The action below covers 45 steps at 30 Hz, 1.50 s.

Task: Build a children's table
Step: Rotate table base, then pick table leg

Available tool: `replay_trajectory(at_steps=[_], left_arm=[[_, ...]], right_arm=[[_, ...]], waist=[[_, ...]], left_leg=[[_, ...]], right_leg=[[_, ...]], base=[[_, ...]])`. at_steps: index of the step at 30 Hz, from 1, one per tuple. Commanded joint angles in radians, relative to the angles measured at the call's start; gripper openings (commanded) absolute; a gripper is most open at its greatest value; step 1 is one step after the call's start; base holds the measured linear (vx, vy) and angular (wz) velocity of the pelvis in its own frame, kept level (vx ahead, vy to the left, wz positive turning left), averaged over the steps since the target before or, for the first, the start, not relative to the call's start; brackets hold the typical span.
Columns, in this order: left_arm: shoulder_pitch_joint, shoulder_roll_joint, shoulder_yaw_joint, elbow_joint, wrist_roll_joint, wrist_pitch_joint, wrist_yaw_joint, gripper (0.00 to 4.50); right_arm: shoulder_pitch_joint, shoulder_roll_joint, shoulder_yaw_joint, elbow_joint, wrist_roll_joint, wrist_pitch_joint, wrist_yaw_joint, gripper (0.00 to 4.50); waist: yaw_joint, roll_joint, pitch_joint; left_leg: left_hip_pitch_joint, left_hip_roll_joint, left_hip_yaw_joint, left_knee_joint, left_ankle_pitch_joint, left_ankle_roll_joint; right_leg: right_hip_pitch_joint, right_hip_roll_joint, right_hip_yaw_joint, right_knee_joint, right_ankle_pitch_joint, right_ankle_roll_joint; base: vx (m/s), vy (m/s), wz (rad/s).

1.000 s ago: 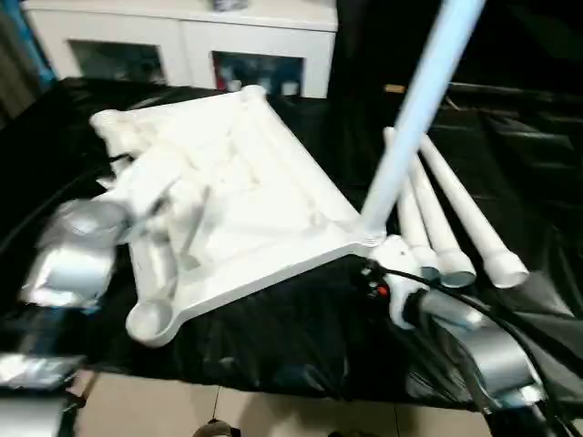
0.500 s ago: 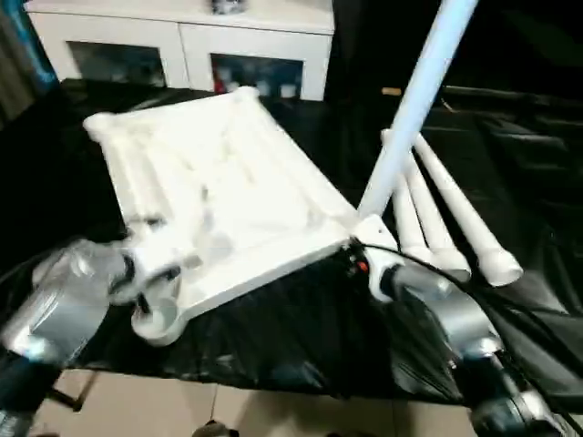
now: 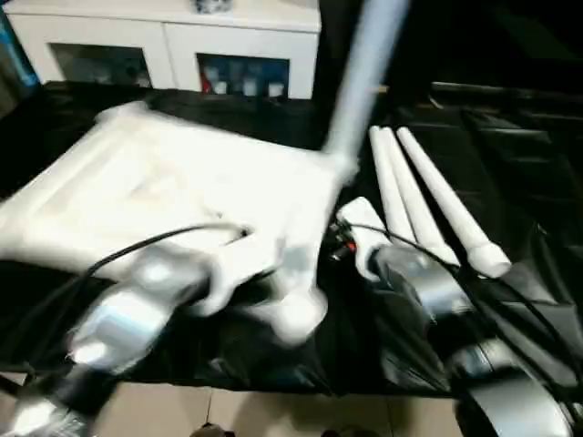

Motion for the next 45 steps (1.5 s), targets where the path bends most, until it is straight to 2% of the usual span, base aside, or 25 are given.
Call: replay_trajectory(at_steps=[1,3,6,7,9,10,12,14,16,19,20,22,23,24,28,30,34,36,40,43,45], left_arm=[[-0.024,-0.007,-0.010,0.052,0.032,-0.044,0.057,0.00],[-0.032,-0.007,-0.010,0.078,0.047,-0.057,0.083,0.00],[-0.032,-0.001,-0.008,0.081,0.054,-0.059,0.094,0.00],[-0.030,0.001,-0.005,0.072,0.053,-0.054,0.090,0.00],[-0.026,-0.002,0.014,0.041,0.037,-0.048,0.083,0.00],[-0.028,-0.005,0.031,0.026,0.019,-0.044,0.076,0.00],[-0.032,-0.007,0.046,0.019,0.000,-0.044,0.075,0.00],[-0.038,-0.012,0.068,0.013,-0.026,-0.044,0.075,0.32],[-0.043,-0.018,0.092,0.005,-0.069,-0.036,0.058,0.44],[-0.043,-0.029,0.098,0.001,-0.084,-0.050,0.058,0.66],[-0.044,-0.035,0.101,0.002,-0.089,-0.054,0.058,0.82],[-0.045,-0.038,0.101,0.004,-0.093,-0.057,0.056,0.87],[-0.048,-0.043,0.099,0.000,-0.103,-0.057,0.046,0.98],[-0.048,-0.044,0.098,-0.002,-0.106,-0.056,0.042,1.12],[-0.051,-0.049,0.095,-0.022,-0.139,-0.043,0.031,1.31],[-0.053,-0.051,0.097,-0.027,-0.151,-0.039,0.029,1.56],[-0.056,-0.051,0.104,-0.032,-0.161,-0.034,0.027,1.75],[-0.056,-0.051,0.105,-0.033,-0.162,-0.033,0.026,2.00],[-0.060,-0.052,0.106,-0.033,-0.172,-0.030,0.028,2.09],[-0.075,-0.051,0.098,-0.005,-0.147,-0.058,0.060,2.43],[-0.078,-0.049,0.095,-0.001,-0.142,-0.062,0.062,2.45]], right_arm=[[-0.015,0.025,0.004,0.018,-0.001,-0.027,0.006,0.36],[-0.018,0.025,-0.008,0.027,0.001,-0.039,-0.003,0.19],[-0.017,0.015,-0.031,0.023,0.004,-0.054,-0.033,0.19],[-0.022,0.010,-0.045,0.026,0.008,-0.055,-0.051,0.19],[-0.028,-0.005,-0.098,0.001,0.049,-0.030,-0.057,0.19],[-0.031,-0.024,-0.134,-0.028,0.070,-0.026,-0.069,0.41],[-0.030,-0.040,-0.152,-0.057,0.071,-0.020,-0.087,0.56],[-0.026,-0.058,-0.172,-0.101,0.069,0.009,-0.115,0.71],[-0.024,-0.078,-0.208,-0.155,0.068,0.060,-0.171,0.94],[-0.020,-0.095,-0.237,-0.186,0.069,0.109,-0.210,1.04],[-0.019,-0.102,-0.245,-0.194,0.066,0.134,-0.224,1.26],[-0.018,-0.109,-0.248,-0.203,0.061,0.153,-0.236,1.38],[-0.021,-0.117,-0.258,-0.211,0.057,0.207,-0.257,1.48],[-0.022,-0.119,-0.259,-0.213,0.055,0.219,-0.262,1.59],[-0.016,-0.126,-0.268,-0.254,0.039,0.305,-0.312,1.92],[-0.018,-0.129,-0.273,-0.259,0.036,0.323,-0.325,2.12],[-0.021,-0.134,-0.267,-0.274,0.031,0.364,-0.341,2.36],[-0.023,-0.136,-0.265,-0.274,0.028,0.370,-0.343,2.57],[-0.039,-0.143,-0.262,-0.244,0.019,0.397,-0.356,2.73],[-0.067,-0.153,-0.241,-0.177,0.015,0.449,-0.330,3.08],[-0.072,-0.156,-0.237,-0.164,0.012,0.457,-0.327,3.11]], waist=[[0.007,0.001,-0.071],[0.006,0.000,-0.073],[0.010,0.001,-0.074],[0.010,0.005,-0.073],[0.012,0.004,-0.074],[0.016,0.003,-0.074],[0.019,0.004,-0.073],[0.021,0.000,-0.072],[0.023,-0.001,-0.073],[0.024,0.000,-0.073],[0.024,-0.001,-0.074],[0.025,-0.002,-0.074],[0.024,-0.002,-0.075],[0.023,0.001,-0.074],[0.024,-0.001,-0.074],[0.024,0.003,-0.074],[0.024,0.002,-0.074],[0.023,0.002,-0.074],[0.023,0.002,-0.075],[0.023,0.005,-0.076],[0.024,0.003,-0.076]], left_leg=[[0.005,0.034,-0.020,-0.065,-0.167,-0.002],[0.010,0.035,-0.018,-0.064,-0.163,-0.001],[0.014,0.036,-0.017,-0.063,-0.151,0.003],[0.014,0.037,-0.016,-0.063,-0.148,0.002],[0.015,0.037,-0.016,-0.064,-0.151,-0.002],[0.019,0.038,-0.014,-0.063,-0.156,-0.002],[0.017,0.037,-0.014,-0.063,-0.149,-0.003],[0.016,0.033,-0.013,-0.063,-0.153,-0.011],[0.016,0.031,-0.013,-0.062,-0.151,-0.014],[0.016,0.030,-0.013,-0.062,-0.153,-0.016],[0.016,0.030,-0.013,-0.062,-0.152,-0.018],[0.015,0.030,-0.013,-0.061,-0.149,-0.018],[0.014,0.029,-0.013,-0.061,-0.147,-0.018],[0.016,0.028,-0.013,-0.061,-0.141,-0.019],[0.015,0.029,-0.013,-0.061,-0.139,-0.025],[0.017,0.029,-0.013,-0.061,-0.148,-0.029],[0.017,0.029,-0.013,-0.061,-0.156,-0.036],[0.017,0.029,-0.013,-0.061,-0.156,-0.039],[0.016,0.027,-0.012,-0.060,-0.146,-0.042],[0.017,0.028,-0.013,-0.059,-0.147,-0.040],[0.016,0.027,-0.013,-0.058,-0.151,-0.041]], right_leg=[[0.053,-0.060,0.050,-0.065,-0.169,-0.215],[0.050,-0.058,0.050,-0.063,-0.154,-0.219],[0.048,-0.057,0.050,-0.061,-0.131,-0.228],[0.048,-0.056,0.050,-0.060,-0.127,-0.230],[0.050,-0.056,0.050,-0.058,-0.114,-0.235],[0.047,-0.055,0.050,-0.059,-0.113,-0.234],[0.048,-0.053,0.050,-0.057,-0.109,-0.232],[0.049,-0.050,0.050,-0.059,-0.125,-0.217],[0.049,-0.050,0.050,-0.060,-0.132,-0.209],[0.048,-0.049,0.050,-0.061,-0.144,-0.200],[0.048,-0.049,0.050,-0.061,-0.143,-0.197],[0.048,-0.049,0.050,-0.061,-0.140,-0.195],[0.049,-0.048,0.049,-0.061,-0.137,-0.194],[0.049,-0.046,0.049,-0.061,-0.132,-0.193],[0.050,-0.047,0.049,-0.060,-0.126,-0.192],[0.048,-0.048,0.049,-0.061,-0.138,-0.188],[0.048,-0.047,0.049,-0.062,-0.143,-0.181],[0.048,-0.046,0.049,-0.061,-0.142,-0.179],[0.050,-0.045,0.049,-0.060,-0.124,-0.182],[0.051,-0.045,0.049,-0.059,-0.114,-0.191],[0.051,-0.046,0.049,-0.059,-0.114,-0.193]], base=[[0.000,0.000,0.00],[0.000,0.000,0.00],[0.000,0.000,0.00],[0.000,0.000,0.00],[0.000,0.000,0.00],[0.000,0.000,0.00],[0.000,0.000,0.00],[0.000,0.000,0.00],[0.000,0.000,0.00],[0.000,0.000,0.00],[0.000,0.000,0.00],[0.000,0.000,0.00],[0.000,0.000,0.00],[0.000,0.000,0.00],[0.000,0.000,0.00],[0.000,0.000,0.00],[0.000,0.000,0.00],[0.000,0.000,0.00],[0.000,0.000,0.00],[0.000,0.000,0.00],[0.000,0.000,0.00]])
